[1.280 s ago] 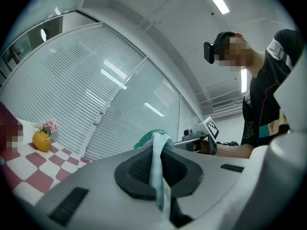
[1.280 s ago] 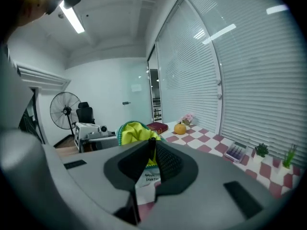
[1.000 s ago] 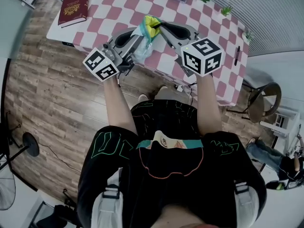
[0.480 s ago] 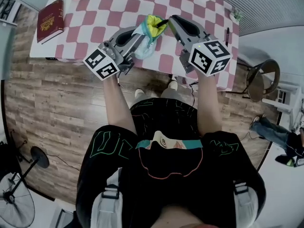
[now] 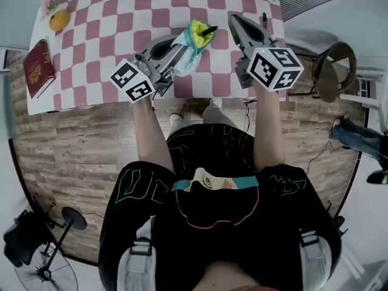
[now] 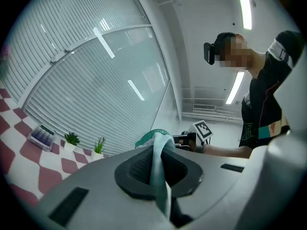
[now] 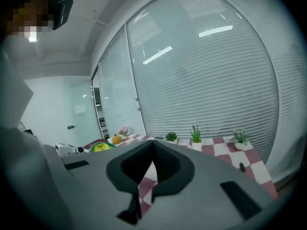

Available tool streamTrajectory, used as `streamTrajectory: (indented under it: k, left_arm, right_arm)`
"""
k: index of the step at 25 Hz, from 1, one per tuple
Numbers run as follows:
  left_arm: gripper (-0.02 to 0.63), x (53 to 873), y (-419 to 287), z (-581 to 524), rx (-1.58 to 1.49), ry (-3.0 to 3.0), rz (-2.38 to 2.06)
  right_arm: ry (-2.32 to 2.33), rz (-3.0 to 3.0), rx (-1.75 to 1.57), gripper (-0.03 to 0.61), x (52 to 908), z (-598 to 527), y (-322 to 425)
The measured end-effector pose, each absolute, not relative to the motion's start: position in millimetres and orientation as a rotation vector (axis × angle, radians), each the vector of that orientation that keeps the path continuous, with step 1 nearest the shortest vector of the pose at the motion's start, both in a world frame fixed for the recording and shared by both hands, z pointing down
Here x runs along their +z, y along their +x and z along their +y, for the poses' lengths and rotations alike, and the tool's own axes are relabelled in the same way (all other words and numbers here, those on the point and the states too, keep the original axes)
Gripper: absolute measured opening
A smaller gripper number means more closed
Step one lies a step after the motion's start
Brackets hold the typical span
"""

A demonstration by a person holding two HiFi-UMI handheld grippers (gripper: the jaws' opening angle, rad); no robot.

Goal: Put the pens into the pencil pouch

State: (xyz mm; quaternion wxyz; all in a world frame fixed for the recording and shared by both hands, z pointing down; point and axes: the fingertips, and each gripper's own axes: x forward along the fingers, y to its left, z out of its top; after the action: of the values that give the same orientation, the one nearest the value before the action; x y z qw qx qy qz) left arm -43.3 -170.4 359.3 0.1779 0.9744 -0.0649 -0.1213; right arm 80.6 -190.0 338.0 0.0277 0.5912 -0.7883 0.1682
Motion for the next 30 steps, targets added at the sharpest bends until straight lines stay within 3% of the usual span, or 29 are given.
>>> streamTrajectory:
  k: [18,30]
  left_arm:
    - [0.000,394,129,-168,-0.178,2.694,-0.077]
    - [0.000,415,167,-173,-0.115,2.669,-0.252]
  right_arm:
    - [1.907,-2.043,0.768,0.002,413,-188,287]
    - [1.653,-2.010,0.921,0.003,477,-226,339]
